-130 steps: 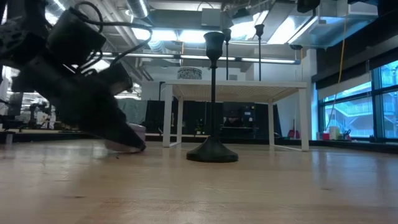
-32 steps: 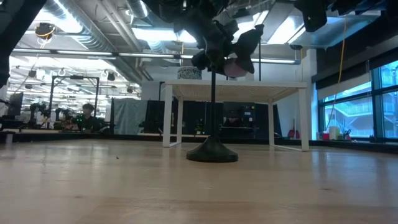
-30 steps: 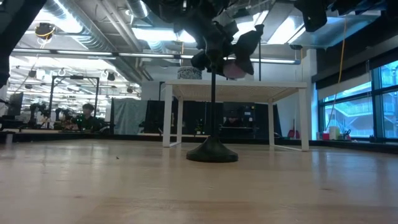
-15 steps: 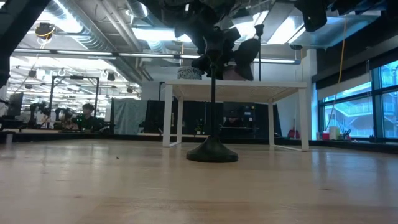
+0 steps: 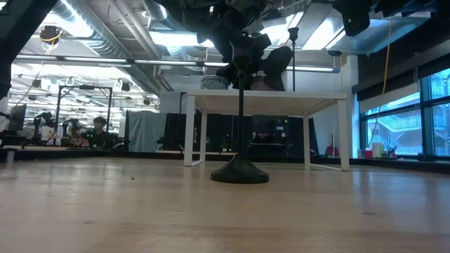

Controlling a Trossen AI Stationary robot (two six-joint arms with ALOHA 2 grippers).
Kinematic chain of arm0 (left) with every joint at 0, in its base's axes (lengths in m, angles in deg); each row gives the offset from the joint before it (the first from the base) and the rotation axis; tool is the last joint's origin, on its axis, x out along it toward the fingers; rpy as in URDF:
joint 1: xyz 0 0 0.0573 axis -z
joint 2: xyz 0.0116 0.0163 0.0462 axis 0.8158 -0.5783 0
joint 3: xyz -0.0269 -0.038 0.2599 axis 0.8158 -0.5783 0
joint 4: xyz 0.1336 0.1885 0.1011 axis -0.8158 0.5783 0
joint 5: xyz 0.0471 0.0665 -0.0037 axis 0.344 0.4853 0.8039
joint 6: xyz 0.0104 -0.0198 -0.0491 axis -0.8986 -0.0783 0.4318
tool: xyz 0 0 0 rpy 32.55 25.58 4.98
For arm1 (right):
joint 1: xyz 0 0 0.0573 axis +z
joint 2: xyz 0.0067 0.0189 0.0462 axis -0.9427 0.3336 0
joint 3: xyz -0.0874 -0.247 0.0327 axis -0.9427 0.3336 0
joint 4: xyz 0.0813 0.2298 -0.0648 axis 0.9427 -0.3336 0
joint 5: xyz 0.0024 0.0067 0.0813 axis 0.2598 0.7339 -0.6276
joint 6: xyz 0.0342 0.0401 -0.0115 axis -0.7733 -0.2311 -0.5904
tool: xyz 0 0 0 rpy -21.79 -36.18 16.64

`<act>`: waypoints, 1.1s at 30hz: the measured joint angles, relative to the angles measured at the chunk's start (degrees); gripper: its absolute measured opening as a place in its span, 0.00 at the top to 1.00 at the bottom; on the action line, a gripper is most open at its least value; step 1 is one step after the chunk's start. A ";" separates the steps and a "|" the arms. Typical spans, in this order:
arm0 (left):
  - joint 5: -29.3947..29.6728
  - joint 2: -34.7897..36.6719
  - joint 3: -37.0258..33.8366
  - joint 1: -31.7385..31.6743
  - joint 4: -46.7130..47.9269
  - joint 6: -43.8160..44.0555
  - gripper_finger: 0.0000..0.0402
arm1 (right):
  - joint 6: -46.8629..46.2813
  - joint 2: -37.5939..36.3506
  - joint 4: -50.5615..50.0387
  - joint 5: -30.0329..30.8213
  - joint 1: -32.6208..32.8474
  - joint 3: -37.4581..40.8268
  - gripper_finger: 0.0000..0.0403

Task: Pick & Place candle stick holders
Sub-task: Put the pink scented candle on the shelf aligned with the other scented candle

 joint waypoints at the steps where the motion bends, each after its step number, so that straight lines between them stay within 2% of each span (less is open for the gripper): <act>1: -0.15 0.00 0.00 -0.06 0.17 -0.14 0.26 | 0.00 0.00 0.01 0.00 0.00 0.01 0.33; 18: -0.25 0.26 0.00 -0.22 0.21 -2.64 0.17 | 0.01 0.00 0.02 0.02 0.00 0.00 0.33; 24: 2.24 0.84 0.00 -0.22 0.17 -4.02 0.17 | 0.03 0.00 0.00 0.04 0.00 0.01 0.33; 33: 2.11 0.87 0.00 -0.20 0.20 -4.20 0.17 | 0.05 0.00 0.00 0.04 0.00 -0.01 0.33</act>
